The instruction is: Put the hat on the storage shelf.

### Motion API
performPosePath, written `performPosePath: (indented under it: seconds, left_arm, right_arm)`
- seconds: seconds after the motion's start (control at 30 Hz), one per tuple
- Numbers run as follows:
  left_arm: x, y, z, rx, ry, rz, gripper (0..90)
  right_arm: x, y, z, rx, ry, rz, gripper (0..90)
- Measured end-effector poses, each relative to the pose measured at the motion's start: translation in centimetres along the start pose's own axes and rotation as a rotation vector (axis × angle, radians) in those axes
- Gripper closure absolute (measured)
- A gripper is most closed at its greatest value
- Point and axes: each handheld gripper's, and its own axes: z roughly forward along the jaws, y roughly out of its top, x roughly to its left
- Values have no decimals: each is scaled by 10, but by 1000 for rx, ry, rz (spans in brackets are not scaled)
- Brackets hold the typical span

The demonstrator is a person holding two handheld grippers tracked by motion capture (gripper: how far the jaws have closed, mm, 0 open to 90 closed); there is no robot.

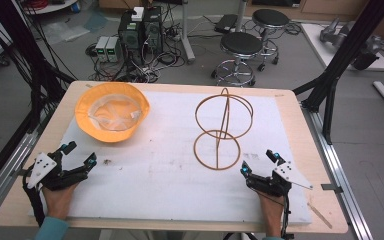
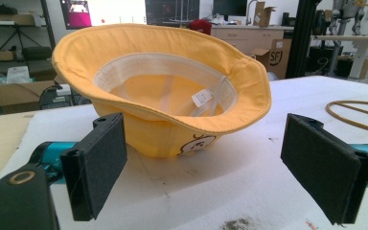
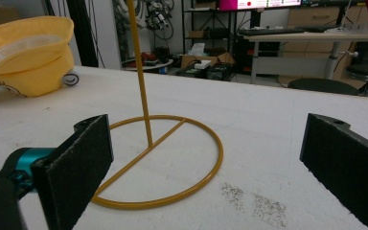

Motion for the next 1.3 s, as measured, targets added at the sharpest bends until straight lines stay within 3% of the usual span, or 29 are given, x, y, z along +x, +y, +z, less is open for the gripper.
performPosePath:
  seconds: [0.77,0.97,1.07,1.3]
  left_arm:
    - [1,1,2,26,-8,-2,158]
    - [5,3,6,59,-16,-48,158]
    - [7,4,7,60,-14,-52,158]
    - [12,24,12,81,-10,-28,155]
  right_arm:
    - [0,0,1,4,-2,-11,31]
    - [2,0,1,12,-1,-15,31]
    - [2,0,1,14,0,-23,31]
    - [2,1,2,21,2,-24,31]
